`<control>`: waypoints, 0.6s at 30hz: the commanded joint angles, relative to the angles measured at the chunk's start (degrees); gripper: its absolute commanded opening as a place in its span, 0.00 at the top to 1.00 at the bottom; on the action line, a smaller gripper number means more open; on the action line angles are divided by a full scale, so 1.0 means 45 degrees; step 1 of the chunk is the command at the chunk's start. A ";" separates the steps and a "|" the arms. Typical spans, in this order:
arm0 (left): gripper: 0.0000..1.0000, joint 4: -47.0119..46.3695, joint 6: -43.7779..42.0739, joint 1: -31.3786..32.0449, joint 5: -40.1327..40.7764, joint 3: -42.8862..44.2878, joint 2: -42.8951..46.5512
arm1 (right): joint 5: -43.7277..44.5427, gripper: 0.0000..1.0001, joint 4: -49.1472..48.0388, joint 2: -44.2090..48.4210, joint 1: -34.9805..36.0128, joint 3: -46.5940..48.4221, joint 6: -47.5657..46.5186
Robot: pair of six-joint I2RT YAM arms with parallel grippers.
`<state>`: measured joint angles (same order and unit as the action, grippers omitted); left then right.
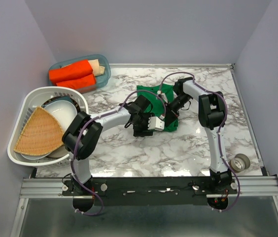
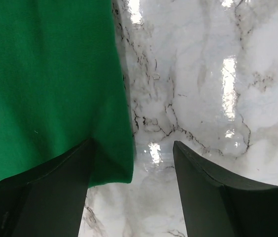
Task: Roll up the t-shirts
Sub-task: Roll the T-shirt to the center of the board.
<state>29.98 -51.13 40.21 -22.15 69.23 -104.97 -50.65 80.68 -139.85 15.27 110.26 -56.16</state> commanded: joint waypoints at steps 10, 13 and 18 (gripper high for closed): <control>0.64 0.3488 -0.0842 0.0030 0.0822 0.2251 -0.2278 | 0.0241 0.61 0.1484 -0.0523 -0.0111 0.0068 -0.0195; 0.80 0.4292 -0.1097 0.0030 0.0451 0.2388 -0.2513 | 0.0182 0.45 0.1484 -0.0271 -0.0364 -0.0067 -0.0195; 0.94 0.5095 -0.1761 -0.0203 -0.0912 0.2427 -0.2221 | 0.0240 0.25 0.0432 0.1425 -0.1514 -0.0906 0.0233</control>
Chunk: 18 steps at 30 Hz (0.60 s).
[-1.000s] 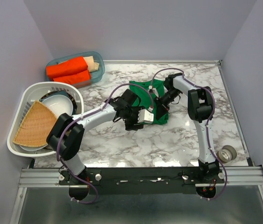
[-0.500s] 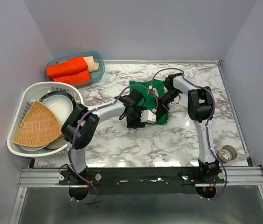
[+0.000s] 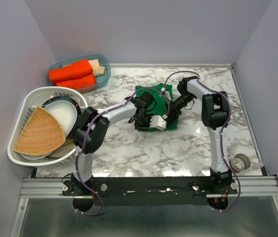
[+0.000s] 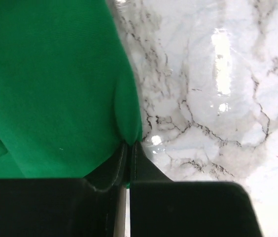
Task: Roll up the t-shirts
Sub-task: Roll the T-shirt to the center of the board.
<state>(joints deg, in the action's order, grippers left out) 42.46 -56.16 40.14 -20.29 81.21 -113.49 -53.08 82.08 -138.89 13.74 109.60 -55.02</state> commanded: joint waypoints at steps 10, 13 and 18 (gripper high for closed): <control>0.96 0.4568 -0.0960 -0.1068 -0.5038 0.1619 -0.0463 | 0.2497 0.00 -0.9829 1.1090 -0.0985 -1.0109 -0.1793; 0.96 0.4899 -0.0743 -0.1302 -0.6035 0.1933 -0.0521 | 0.2908 0.00 -1.1711 1.3671 0.0245 -1.3073 -0.2342; 0.96 0.5623 -0.1074 -0.1420 -0.7110 0.2188 -0.0736 | 0.3727 0.01 -1.4605 1.5609 0.2703 -1.5642 -0.2148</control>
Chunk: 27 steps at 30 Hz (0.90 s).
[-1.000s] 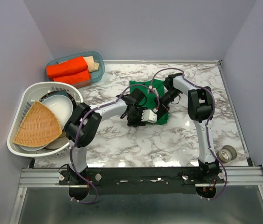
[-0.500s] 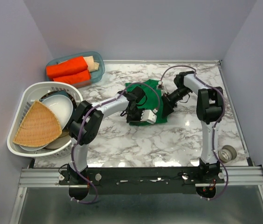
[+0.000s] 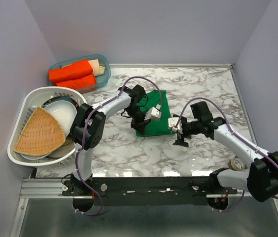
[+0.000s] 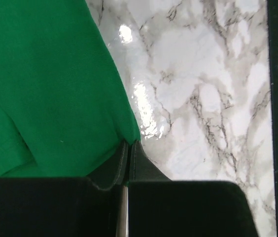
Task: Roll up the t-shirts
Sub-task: Roll the T-shirt to the center of the board.
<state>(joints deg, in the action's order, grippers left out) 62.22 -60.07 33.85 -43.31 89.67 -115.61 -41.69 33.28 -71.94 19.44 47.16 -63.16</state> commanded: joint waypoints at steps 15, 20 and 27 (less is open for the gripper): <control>0.96 0.1662 -0.0302 -0.0606 -0.3460 0.0210 -0.0461 | 0.2585 0.00 -0.6633 -0.1061 0.2651 -0.2940 -0.0260; 0.96 0.2033 -0.0594 -0.1036 -0.3950 0.0445 -0.0597 | 0.2878 0.00 -0.7278 -0.1687 0.2926 -0.3000 -0.0906; 0.96 0.2561 -0.0986 -0.1369 -0.3931 0.0504 -0.0617 | 0.3756 0.42 -0.7434 -0.3367 0.3043 -0.1517 -0.0186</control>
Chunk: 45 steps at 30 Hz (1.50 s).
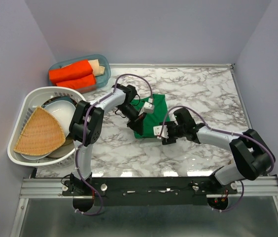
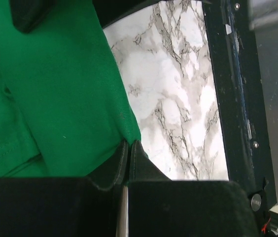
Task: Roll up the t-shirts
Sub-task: Roll the T-shirt to the center of the board.
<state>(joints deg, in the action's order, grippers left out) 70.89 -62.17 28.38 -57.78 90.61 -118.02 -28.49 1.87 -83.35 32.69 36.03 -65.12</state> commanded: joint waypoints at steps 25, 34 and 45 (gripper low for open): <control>0.02 -1.1867 0.7974 0.1388 0.4305 -0.7713 0.5796 | 0.0434 0.94 0.2983 -0.0579 0.0099 0.2383 0.4058; 0.03 -1.1909 0.8855 0.2267 0.5867 -0.7599 0.5466 | -0.0152 0.93 0.3334 -0.0248 0.0099 0.2559 0.4785; 0.31 -1.0188 0.8152 0.2248 0.4774 -0.7811 0.5308 | -0.0544 0.92 0.3647 0.0378 -0.0018 0.2052 0.4823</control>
<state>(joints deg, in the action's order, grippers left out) 18.41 -24.38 38.02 -35.11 56.88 -93.32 -26.52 19.64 -84.51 32.69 45.39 -44.42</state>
